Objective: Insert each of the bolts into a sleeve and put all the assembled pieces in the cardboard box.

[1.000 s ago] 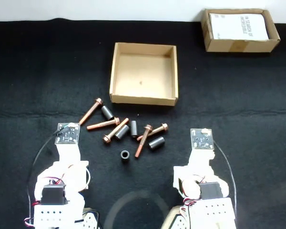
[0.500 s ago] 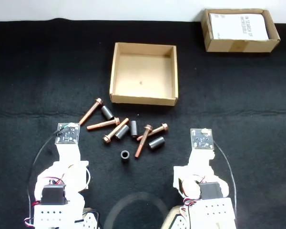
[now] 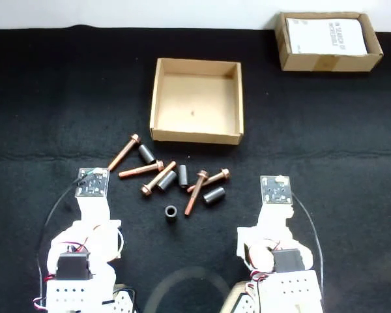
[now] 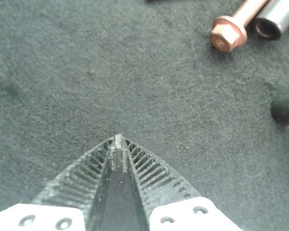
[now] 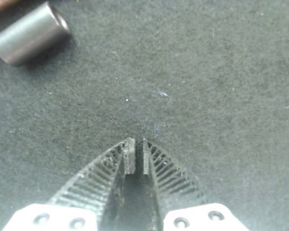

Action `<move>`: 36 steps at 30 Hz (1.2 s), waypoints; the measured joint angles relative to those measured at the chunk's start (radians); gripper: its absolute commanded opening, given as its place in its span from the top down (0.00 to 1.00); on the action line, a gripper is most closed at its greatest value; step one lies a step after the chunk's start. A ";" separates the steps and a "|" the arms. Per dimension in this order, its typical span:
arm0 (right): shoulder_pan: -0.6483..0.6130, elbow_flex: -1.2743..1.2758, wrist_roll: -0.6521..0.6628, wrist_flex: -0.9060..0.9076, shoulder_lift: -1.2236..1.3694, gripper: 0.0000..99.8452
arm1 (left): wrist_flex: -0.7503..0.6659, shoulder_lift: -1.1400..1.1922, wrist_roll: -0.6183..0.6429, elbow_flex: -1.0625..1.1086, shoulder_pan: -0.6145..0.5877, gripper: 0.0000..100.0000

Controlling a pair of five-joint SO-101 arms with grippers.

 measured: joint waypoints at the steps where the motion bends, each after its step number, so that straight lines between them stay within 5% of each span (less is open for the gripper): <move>1: 0.000 0.000 0.000 0.000 0.000 0.98 | 0.000 0.000 0.000 0.000 0.000 0.99; 9: 0.000 0.000 0.000 0.000 0.000 0.98 | 0.000 -0.003 0.000 -0.054 0.000 0.99; 25: 0.000 0.000 0.000 0.000 0.000 0.98 | 0.091 0.014 -0.002 -0.549 0.008 0.99; 36: 0.000 0.000 0.000 0.000 0.000 0.98 | 0.318 0.560 -0.003 -0.991 0.008 0.99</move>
